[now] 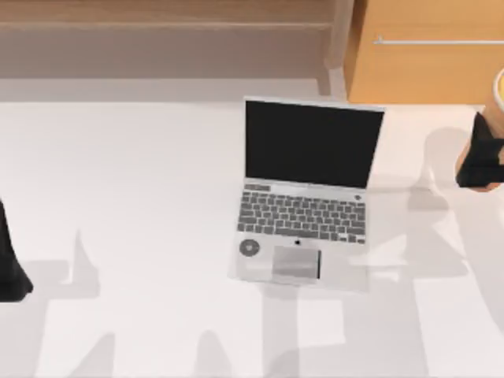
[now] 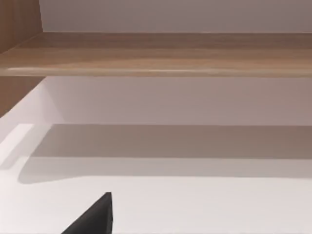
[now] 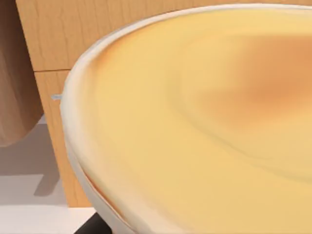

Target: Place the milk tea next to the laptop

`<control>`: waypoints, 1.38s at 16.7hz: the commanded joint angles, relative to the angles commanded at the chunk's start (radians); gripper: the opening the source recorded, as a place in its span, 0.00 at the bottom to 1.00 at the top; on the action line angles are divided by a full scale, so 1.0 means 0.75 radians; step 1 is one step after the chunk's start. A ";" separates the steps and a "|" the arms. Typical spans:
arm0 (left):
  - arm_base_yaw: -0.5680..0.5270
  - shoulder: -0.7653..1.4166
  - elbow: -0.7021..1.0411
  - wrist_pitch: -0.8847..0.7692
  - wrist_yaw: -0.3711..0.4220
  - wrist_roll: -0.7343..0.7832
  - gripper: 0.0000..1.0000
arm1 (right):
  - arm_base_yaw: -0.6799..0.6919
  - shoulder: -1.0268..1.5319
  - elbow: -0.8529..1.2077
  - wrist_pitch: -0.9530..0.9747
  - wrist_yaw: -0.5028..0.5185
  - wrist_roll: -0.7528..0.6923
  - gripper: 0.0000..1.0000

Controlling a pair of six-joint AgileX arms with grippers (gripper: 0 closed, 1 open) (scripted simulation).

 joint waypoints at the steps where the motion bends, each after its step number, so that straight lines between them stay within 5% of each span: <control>1: 0.000 0.000 0.000 0.000 0.000 0.000 1.00 | 0.061 -0.026 -0.016 -0.028 0.058 0.016 0.00; 12: 0.000 0.000 0.000 0.000 0.000 0.000 1.00 | 0.501 -0.149 0.001 -0.339 0.544 0.058 0.00; 23: 0.000 0.000 0.000 0.000 0.000 0.000 1.00 | 0.521 -0.162 -0.005 -0.352 0.581 0.058 0.00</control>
